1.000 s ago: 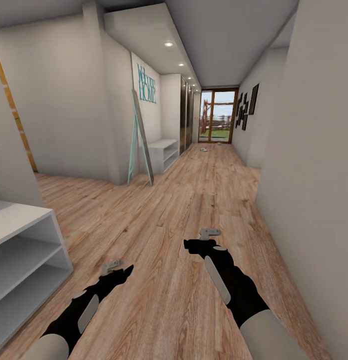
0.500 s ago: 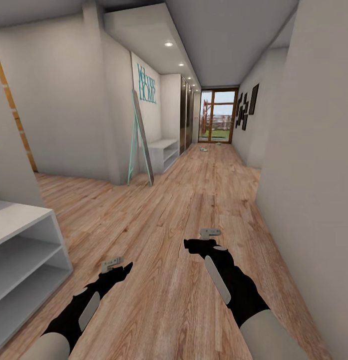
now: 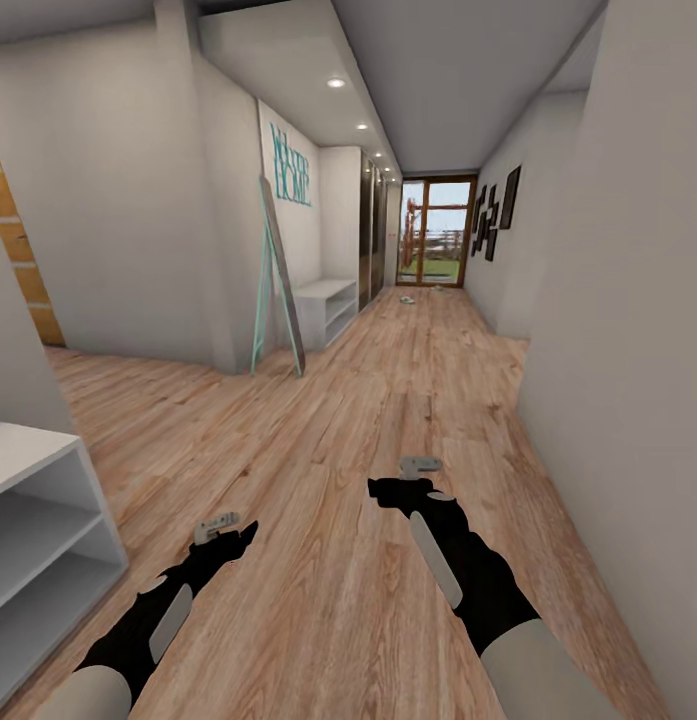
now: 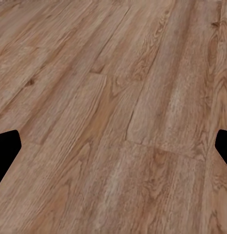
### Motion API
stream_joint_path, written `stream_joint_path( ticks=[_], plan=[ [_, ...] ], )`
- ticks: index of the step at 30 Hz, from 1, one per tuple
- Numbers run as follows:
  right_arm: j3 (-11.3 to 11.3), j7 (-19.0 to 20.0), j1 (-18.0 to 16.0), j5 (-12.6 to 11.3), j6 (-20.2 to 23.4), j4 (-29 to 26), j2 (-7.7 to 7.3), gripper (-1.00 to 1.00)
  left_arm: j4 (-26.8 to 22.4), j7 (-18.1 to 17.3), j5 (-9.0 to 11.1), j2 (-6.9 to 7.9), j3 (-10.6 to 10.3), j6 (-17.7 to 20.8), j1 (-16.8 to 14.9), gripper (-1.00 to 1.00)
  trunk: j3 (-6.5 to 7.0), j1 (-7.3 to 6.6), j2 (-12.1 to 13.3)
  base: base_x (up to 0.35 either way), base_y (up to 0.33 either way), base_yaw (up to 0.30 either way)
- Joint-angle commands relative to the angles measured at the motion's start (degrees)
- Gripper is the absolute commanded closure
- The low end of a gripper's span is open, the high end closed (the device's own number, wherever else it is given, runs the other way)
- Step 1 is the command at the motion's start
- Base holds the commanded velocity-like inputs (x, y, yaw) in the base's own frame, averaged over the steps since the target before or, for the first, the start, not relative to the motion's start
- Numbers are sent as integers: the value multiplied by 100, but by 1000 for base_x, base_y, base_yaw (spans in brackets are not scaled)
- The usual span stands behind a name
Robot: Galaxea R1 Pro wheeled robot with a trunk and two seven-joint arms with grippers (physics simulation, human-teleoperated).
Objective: Pick up the two gym shoes and the two sandals from the corridor floor and place them onto the hallstand (shoe rack) in the corridor, making sure they are on the rack and not on the floor. Arrange them so the two gym shoes are next to each other and the two sandals are next to each other.
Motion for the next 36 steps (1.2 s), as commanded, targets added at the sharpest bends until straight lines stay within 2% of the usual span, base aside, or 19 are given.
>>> stream_joint_path(
  ticks=[1,7,16,36],
  plan=[
    [12,-54,-4,-62,15,-5,-2,-100,4,-36,43,1,12,2,-3,-100,-6,2,-2,340,0,-121],
    [13,-54,-4,-72,15,0,-2,-100,4,-40,30,-1,5,-2,-3,-100,-6,2,-2,343,0,-215],
    [18,-54,-4,-68,15,-2,-2,-100,4,-40,-172,-15,-37,-3,-3,-100,-6,2,-2,344,-7,-258],
    [-2,-54,-3,-78,15,-5,-2,-100,-4,-40,-194,-21,-41,9,-3,-100,-6,2,-2,344,-73,-18]
  ],
)
